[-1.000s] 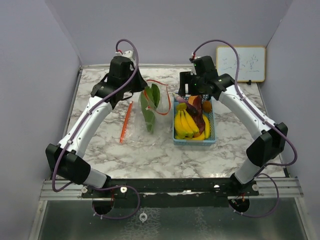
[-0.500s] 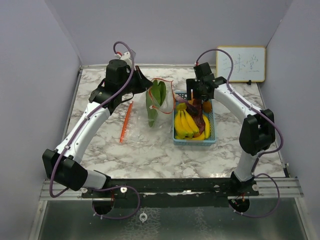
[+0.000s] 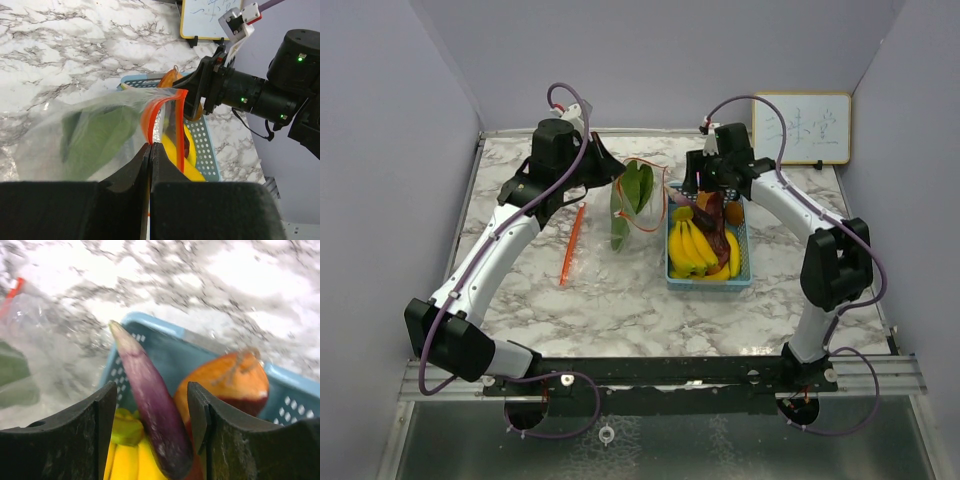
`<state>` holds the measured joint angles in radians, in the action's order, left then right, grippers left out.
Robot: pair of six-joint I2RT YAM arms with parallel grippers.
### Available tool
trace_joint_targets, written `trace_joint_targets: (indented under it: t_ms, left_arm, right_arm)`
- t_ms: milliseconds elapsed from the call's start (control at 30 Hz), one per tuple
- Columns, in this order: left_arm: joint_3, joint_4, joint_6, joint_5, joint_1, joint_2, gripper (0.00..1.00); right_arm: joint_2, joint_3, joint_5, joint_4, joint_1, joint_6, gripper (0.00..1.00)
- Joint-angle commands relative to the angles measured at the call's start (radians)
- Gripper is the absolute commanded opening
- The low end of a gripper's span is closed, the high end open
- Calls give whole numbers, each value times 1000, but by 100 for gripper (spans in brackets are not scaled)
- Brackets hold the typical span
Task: Place the food in the zip-top bag and seal the zipper
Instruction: Pick up the fake fruit from the corner of the board.
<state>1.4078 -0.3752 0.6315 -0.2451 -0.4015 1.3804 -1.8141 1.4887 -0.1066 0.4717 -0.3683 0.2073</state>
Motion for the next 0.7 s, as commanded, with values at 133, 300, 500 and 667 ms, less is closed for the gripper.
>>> trace_joint_targets:
  t_ms: [133,300,500,667]
  left_arm:
    - [30,19,-11,-24,0,2,0]
    - [40,4,-16,-13,4,8,0]
    - [33,4,-13,-14,15,7,0]
    - [31,10,-4,-24,20,11,0]
  right_arm:
    - [-131,50,-191,-113,-4,-36,57]
    - [-167,39,-265,-110,-4,-60,55]
    - [-173,-4,-261,-110,-4,-89,52]
    - [-143,31,-225,-90,-4,-81,11]
